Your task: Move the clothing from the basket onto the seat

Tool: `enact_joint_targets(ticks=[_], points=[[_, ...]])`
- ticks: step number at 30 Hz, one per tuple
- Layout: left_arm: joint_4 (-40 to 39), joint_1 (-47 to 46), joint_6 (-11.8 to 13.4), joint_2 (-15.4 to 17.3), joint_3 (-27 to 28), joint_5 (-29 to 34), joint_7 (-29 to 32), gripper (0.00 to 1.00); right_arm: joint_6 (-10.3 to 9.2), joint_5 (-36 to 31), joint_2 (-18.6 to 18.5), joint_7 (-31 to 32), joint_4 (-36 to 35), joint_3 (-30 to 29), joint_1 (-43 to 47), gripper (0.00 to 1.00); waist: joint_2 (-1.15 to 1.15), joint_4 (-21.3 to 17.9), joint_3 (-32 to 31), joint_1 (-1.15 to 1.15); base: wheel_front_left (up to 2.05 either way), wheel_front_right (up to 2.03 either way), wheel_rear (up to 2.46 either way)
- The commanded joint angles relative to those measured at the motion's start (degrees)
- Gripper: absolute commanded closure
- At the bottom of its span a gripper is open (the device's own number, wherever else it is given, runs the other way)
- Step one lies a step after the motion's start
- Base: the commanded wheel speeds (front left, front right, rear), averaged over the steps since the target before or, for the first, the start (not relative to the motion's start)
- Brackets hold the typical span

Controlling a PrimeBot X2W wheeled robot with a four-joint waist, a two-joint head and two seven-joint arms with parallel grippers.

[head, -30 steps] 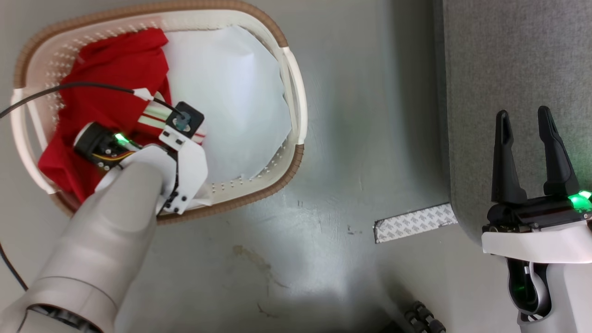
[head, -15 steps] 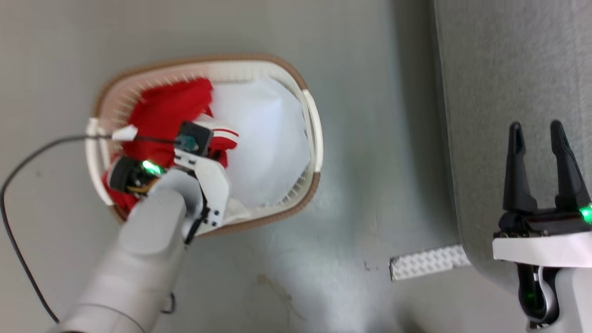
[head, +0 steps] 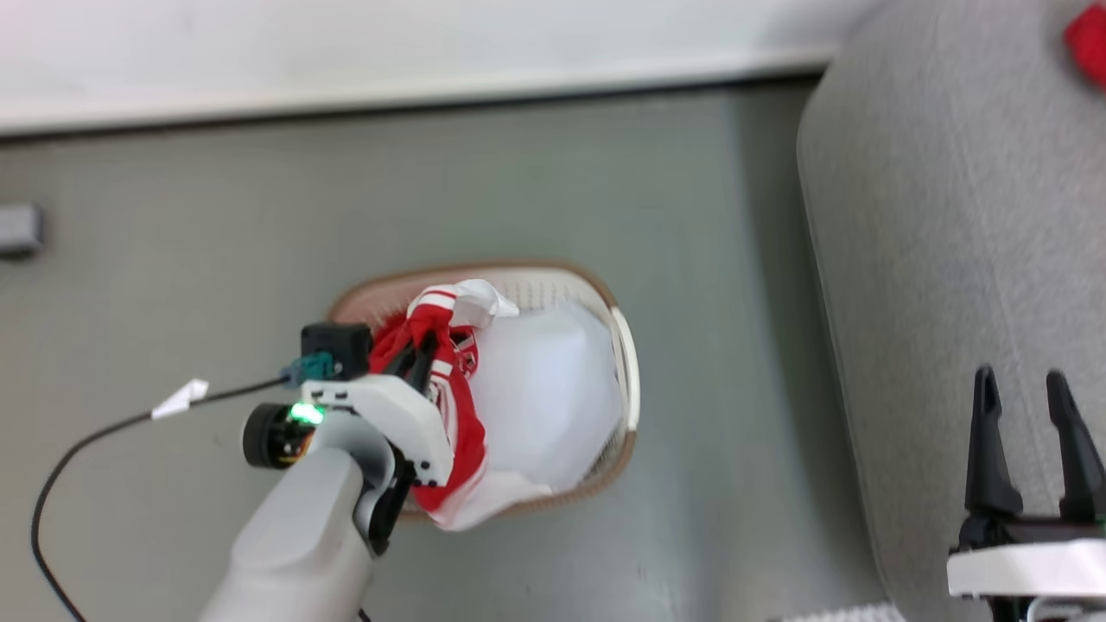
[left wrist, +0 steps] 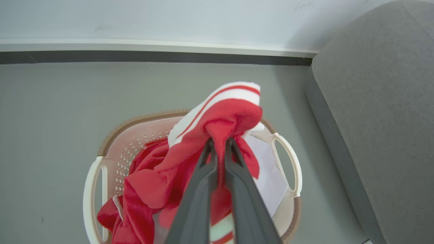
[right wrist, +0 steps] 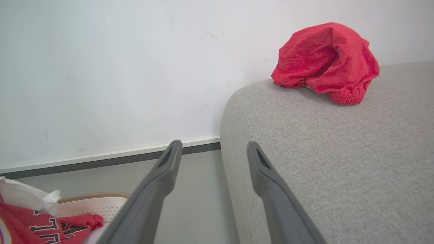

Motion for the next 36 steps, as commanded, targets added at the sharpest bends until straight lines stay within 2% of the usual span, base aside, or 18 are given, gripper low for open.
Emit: enact_joint_targets(ticks=[1, 7, 20, 28, 36], points=[[-1.6, 2.1, 0.3, 0.3, 0.6, -1.1, -0.9, 1.0, -0.13, -0.2, 0.0, 0.1, 0.4, -0.4, 1.6, 0.0, 0.0, 2.3, -6.6, 0.01, 0.0, 0.0, 0.0], [-9.5, 7.4, 1.4, 1.8, 2.0, -2.8, -0.7, 1.0, -0.13, -0.5, 0.0, 0.1, 1.4, -1.4, 5.6, 0.0, 0.0, 3.5, -13.6, 0.01, 0.0, 0.0, 0.0], [-34.7, 20.5, 8.5, 7.1, 3.7, -3.6, 3.1, 1.0, -0.13, -2.0, 0.0, 0.1, 2.1, -1.1, 11.2, 0.0, 0.0, 4.0, -24.9, 0.01, 0.0, 0.0, 0.0], [-48.4, 28.0, 12.5, 10.8, 4.7, -3.8, 7.1, 1.0, -0.13, -2.7, -0.6, 0.1, 1.3, -1.0, 13.2, 0.0, 0.0, 3.7, -28.0, 0.01, 0.0, 0.0, 0.0], [-56.7, 33.3, 15.5, 13.4, 5.6, -3.9, 10.0, 1.0, -0.13, -3.6, -1.1, 0.1, 0.4, -0.1, 14.1, 0.0, 0.0, 3.9, -29.4, 0.01, 0.0, 0.0, 0.0]])
